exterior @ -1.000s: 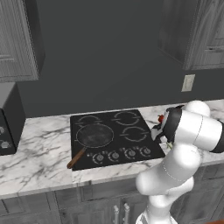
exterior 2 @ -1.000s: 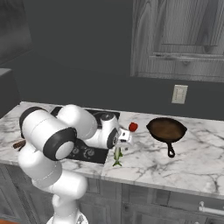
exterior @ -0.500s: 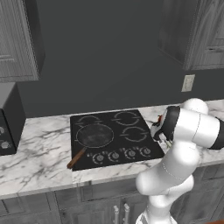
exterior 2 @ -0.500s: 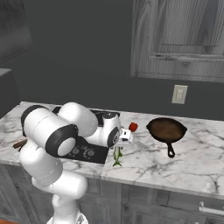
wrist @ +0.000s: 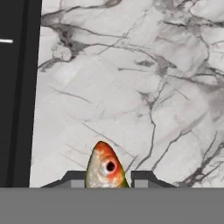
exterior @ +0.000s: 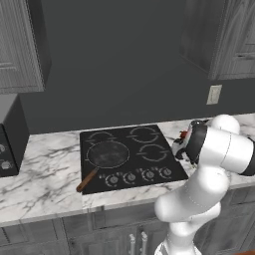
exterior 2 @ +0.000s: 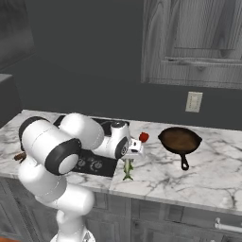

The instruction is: Place both pans onto different burners. Then place the bell pepper and the fish on different pans.

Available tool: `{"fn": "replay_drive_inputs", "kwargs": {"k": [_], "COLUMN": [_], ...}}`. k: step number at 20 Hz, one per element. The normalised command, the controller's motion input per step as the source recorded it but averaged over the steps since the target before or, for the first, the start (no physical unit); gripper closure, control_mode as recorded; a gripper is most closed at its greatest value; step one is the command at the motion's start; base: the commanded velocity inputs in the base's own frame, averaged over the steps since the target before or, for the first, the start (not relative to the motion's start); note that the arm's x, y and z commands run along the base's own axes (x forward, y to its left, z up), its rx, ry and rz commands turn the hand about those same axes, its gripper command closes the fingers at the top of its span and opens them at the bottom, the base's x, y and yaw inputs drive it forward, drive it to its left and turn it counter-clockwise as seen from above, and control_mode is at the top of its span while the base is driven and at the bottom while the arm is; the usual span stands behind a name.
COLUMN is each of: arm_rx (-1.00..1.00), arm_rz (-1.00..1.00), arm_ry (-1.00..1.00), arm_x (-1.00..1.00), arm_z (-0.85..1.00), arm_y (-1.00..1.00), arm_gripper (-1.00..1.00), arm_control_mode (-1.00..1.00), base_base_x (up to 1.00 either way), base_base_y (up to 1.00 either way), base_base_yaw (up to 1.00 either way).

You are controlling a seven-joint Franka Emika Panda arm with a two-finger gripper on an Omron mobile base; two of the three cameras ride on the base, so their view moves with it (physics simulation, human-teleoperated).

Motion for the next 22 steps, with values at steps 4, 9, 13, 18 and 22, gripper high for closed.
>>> {"fn": "replay_drive_inputs", "kwargs": {"k": [4,9,13,18,22], "arm_rx": [0.04,0.11,0.09,0.04,0.02], "arm_rz": [0.0,0.0,0.0,0.01,0.03], "arm_ry": [-0.02,0.0,0.0,0.0,0.02], "arm_x": [0.01,0.21,0.41,0.49,0.41], "arm_z": [0.69,0.81,0.56,0.38,0.17], "arm_y": [0.0,0.11,0.43,0.79,0.89], "arm_gripper": [1.0,1.0,1.0,1.0,1.0], "arm_control_mode": [-1.0,-1.0,-1.0,-1.0,-1.0], "base_base_x": [0.0,0.0,0.0,0.0,0.0], "base_base_y": [0.0,0.0,0.0,0.0,0.0], "base_base_yaw": [0.0,0.0,0.0,0.0,0.0]}}
